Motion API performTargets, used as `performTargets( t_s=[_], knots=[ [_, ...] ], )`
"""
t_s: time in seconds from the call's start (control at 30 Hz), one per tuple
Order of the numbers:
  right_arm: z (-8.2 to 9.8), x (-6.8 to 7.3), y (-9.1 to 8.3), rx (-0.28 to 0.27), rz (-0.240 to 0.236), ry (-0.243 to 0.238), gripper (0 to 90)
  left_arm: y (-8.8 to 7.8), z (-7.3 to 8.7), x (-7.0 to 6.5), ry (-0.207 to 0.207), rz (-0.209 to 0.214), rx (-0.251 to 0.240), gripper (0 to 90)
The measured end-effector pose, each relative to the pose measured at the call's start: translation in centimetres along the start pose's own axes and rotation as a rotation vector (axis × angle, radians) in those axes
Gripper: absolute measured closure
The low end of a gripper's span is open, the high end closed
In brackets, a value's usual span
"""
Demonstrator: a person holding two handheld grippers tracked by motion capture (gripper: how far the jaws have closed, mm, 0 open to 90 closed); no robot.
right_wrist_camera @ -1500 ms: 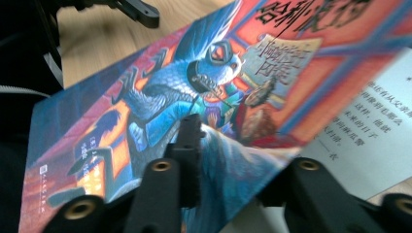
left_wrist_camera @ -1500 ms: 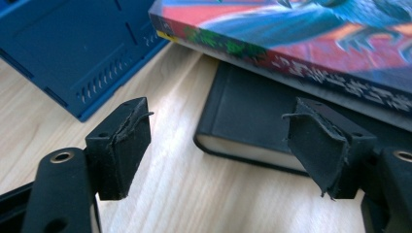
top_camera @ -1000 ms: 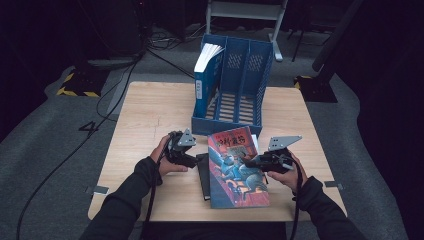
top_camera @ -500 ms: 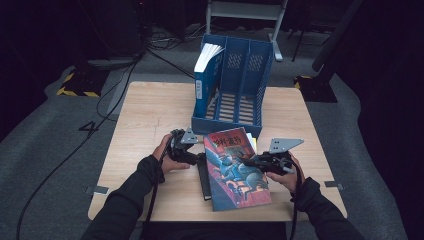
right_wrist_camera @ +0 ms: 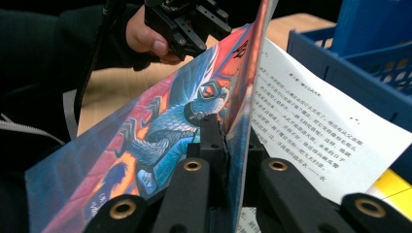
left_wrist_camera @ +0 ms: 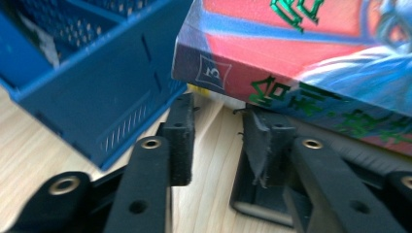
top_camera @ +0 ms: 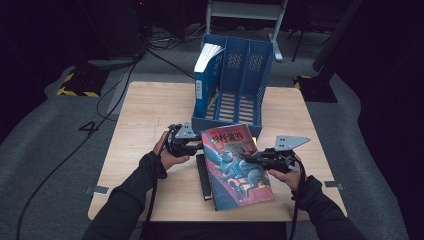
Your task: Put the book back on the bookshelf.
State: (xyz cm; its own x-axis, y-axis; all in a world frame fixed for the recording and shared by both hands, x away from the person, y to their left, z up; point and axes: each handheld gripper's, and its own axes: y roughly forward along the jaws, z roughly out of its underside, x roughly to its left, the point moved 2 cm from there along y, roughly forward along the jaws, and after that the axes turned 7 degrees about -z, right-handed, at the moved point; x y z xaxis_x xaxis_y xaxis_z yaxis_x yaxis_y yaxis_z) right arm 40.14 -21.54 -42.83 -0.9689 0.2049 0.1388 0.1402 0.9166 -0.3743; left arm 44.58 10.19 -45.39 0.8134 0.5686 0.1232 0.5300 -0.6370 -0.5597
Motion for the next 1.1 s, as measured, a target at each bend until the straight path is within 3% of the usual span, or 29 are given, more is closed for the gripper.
performTargets(
  t_s=[0.13,0.3,0.53,0.8,0.87,0.9,0.97,1.1],
  knots=[
    [-0.4,0.1,-0.3,-0.012,0.004,-0.013,84.9,-0.4,-0.9,0.2,0.009,0.009,-0.036,71.3],
    [-0.8,0.1,-0.8,-0.033,0.001,-0.022,81.6,-1.2,-2.2,0.4,-0.017,0.06,-0.096,80.5],
    [-1.8,0.1,-0.8,-0.007,-0.005,-0.052,76.9,-1.3,-3.9,0.4,-0.007,0.093,-0.115,89.5],
    [-2.5,0.5,-0.8,0.021,0.023,-0.093,79.0,-1.6,-4.9,0.6,0.016,0.084,-0.108,89.9],
    [-2.6,0.7,-0.9,0.009,0.023,-0.101,79.5,-1.7,-4.9,0.6,0.01,0.086,-0.119,89.9],
    [-2.6,0.8,-0.9,0.0,0.018,-0.102,80.3,-2.2,-4.9,0.5,-0.011,0.112,-0.153,89.9],
    [-2.4,1.3,-0.9,-0.023,0.01,-0.105,81.0,-2.7,-4.9,0.3,-0.026,0.125,-0.176,89.9],
    [-2.6,1.9,-0.9,-0.029,0.022,-0.139,81.7,-3.2,-5.3,-0.1,-0.003,0.107,-0.178,89.9]
  ],
)
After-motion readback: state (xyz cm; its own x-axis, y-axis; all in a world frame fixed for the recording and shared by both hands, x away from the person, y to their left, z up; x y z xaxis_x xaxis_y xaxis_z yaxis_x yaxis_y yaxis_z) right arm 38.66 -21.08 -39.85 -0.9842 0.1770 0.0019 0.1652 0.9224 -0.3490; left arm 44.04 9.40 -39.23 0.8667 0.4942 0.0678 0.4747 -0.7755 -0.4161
